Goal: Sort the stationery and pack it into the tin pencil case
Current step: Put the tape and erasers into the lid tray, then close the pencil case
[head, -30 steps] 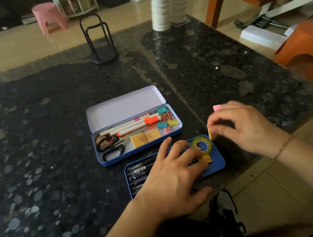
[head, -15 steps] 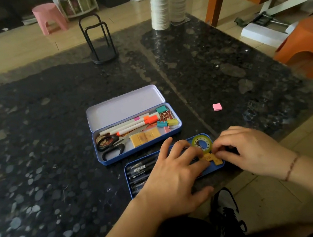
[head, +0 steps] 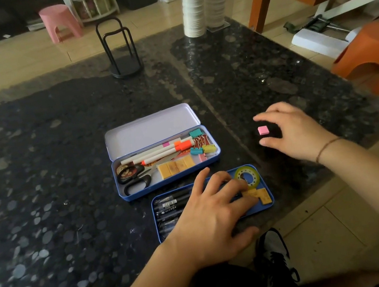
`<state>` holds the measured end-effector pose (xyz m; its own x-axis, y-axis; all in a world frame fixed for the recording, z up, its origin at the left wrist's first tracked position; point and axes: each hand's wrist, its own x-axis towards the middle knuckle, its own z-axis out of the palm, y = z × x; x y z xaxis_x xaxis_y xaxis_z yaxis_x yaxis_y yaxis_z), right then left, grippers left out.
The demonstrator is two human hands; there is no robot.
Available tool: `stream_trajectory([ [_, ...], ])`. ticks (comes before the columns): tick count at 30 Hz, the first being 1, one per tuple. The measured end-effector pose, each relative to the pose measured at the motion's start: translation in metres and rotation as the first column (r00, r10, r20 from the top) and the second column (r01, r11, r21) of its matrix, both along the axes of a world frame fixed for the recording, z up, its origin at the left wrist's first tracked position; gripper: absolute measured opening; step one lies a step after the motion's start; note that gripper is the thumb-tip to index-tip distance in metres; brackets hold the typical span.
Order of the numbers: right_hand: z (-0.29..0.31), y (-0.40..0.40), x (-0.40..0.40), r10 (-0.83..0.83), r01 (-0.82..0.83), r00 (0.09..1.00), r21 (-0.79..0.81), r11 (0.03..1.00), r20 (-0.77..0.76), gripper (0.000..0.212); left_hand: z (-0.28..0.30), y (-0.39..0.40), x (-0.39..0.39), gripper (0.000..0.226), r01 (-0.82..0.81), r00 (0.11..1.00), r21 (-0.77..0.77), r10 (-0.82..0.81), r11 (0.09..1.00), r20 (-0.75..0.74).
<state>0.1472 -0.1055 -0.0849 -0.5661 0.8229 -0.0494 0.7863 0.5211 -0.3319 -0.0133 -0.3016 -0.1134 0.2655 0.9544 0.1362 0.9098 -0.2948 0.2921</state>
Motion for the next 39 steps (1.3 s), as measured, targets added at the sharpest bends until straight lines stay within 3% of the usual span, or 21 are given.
stream_trajectory([
  [2, -0.010, 0.006, -0.003, -0.019, 0.020, 0.999, -0.040, 0.999, 0.035, 0.036, 0.001, -0.002, -0.002, 0.050, -0.051, 0.998, -0.004, 0.051, 0.999, 0.034],
  [5, -0.010, -0.002, 0.002, 0.023, -0.022, 1.000, 0.035, 0.999, -0.009, 0.009, 0.004, -0.002, -0.007, 0.053, -0.115, 0.993, -0.013, 0.115, 0.993, 0.024],
  [8, -0.001, -0.025, 0.016, 0.080, -0.073, 0.989, 0.060, 0.996, -0.125, 0.016, 0.006, -0.002, -0.009, 0.052, -0.138, 0.990, -0.009, 0.138, 0.990, 0.014],
  [11, 0.019, -0.060, 0.025, -0.003, -0.065, 0.947, -0.200, 0.978, -0.320, 0.017, 0.006, -0.002, -0.012, 0.058, -0.177, 0.984, -0.018, 0.177, 0.984, 0.001],
  [14, 0.023, -0.084, 0.023, 0.022, -0.133, 0.944, -0.318, 0.939, -0.329, 0.016, 0.005, -0.002, -0.012, 0.068, -0.194, 0.980, -0.046, 0.192, 0.980, -0.050],
  [20, -0.002, -0.094, 0.023, 0.037, -0.077, 0.977, -0.184, 0.980, -0.212, 0.030, 0.006, -0.001, -0.007, 0.072, -0.234, 0.970, -0.057, 0.230, 0.971, -0.077],
  [23, -0.002, -0.100, 0.024, 0.064, -0.095, 0.972, -0.129, 0.987, -0.226, 0.018, 0.004, -0.001, -0.009, 0.074, -0.247, 0.967, -0.066, 0.242, 0.967, -0.074],
  [27, -0.004, -0.101, 0.021, 0.086, -0.097, 0.969, -0.036, 0.995, -0.231, 0.019, 0.004, -0.001, -0.008, 0.075, -0.252, 0.966, -0.066, 0.246, 0.965, -0.084],
  [35, -0.006, -0.099, 0.018, 0.287, -0.285, 0.949, 0.037, 0.958, -0.127, 0.036, 0.004, -0.001, -0.004, 0.075, -0.290, 0.956, -0.054, 0.287, 0.956, -0.058],
  [39, -0.005, -0.097, 0.018, 0.225, -0.221, 0.959, 0.044, 0.974, -0.174, 0.044, 0.007, -0.005, -0.009, 0.079, -0.255, 0.965, -0.050, 0.252, 0.966, -0.068],
])
